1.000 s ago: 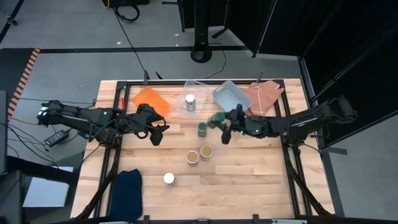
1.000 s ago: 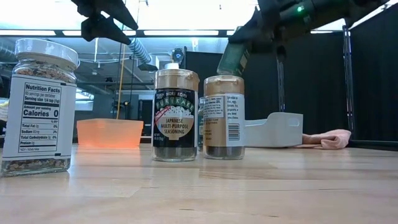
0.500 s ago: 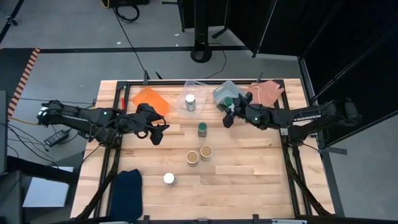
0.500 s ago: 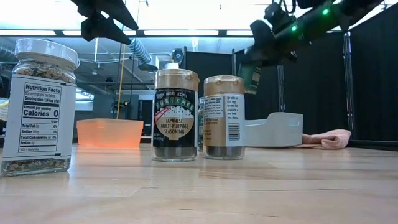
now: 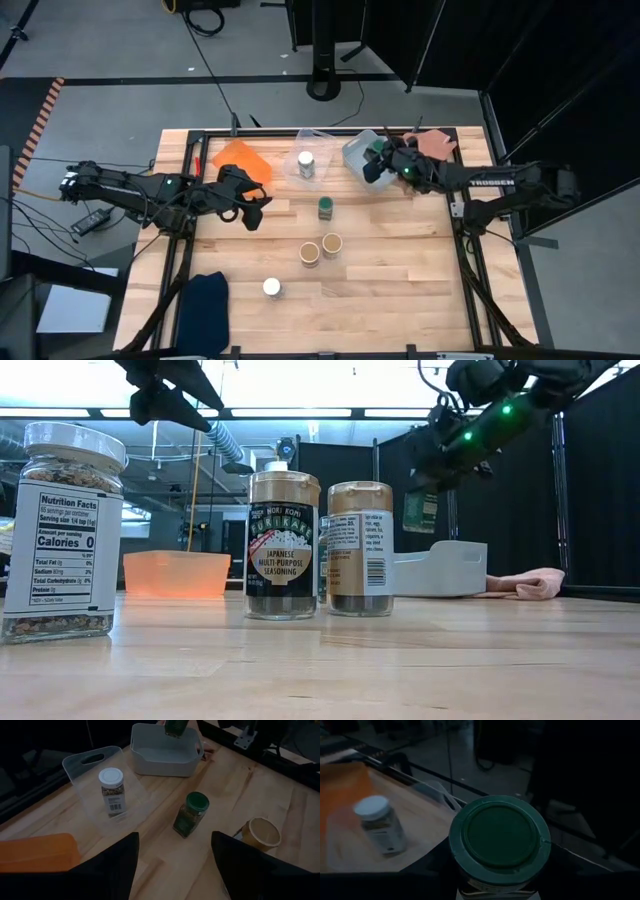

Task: Sort spices by type
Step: Put the right green seasoning bottle into the gray bin

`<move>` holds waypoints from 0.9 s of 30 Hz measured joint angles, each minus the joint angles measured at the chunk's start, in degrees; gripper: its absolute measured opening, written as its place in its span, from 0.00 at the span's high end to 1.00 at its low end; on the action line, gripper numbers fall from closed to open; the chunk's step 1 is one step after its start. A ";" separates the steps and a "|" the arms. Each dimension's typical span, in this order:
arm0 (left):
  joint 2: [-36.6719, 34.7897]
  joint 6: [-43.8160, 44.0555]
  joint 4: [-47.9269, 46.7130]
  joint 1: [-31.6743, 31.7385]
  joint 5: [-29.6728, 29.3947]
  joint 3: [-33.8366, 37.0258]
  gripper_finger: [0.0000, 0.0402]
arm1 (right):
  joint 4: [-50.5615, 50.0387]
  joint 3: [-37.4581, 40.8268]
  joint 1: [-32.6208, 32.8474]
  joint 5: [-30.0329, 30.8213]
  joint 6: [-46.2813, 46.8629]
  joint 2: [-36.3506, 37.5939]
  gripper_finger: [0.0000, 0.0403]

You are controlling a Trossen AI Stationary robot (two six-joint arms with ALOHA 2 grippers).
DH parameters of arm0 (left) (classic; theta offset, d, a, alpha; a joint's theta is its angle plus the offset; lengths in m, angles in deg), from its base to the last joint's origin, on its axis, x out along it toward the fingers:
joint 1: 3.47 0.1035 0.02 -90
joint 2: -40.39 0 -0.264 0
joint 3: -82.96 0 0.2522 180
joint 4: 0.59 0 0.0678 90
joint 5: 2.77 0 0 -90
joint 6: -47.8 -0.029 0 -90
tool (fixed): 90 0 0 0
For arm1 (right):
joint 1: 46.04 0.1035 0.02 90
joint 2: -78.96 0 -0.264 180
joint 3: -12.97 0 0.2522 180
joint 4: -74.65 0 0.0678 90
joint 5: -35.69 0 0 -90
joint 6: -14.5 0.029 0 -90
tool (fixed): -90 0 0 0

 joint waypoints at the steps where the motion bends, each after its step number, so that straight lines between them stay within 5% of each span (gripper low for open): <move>1: 0.00 0.00 0.00 0.00 0.00 0.00 0.37 | -0.47 0.00 -0.55 -0.65 0.03 -0.01 0.50; 16: 0.00 0.13 -0.09 0.00 -0.06 -0.02 0.37 | -1.71 0.00 -2.89 -6.33 2.74 -8.87 0.50; 27: 0.00 0.15 -0.11 -0.02 -0.68 -0.02 0.37 | 9.67 -0.01 -5.16 -10.46 3.57 -16.69 0.50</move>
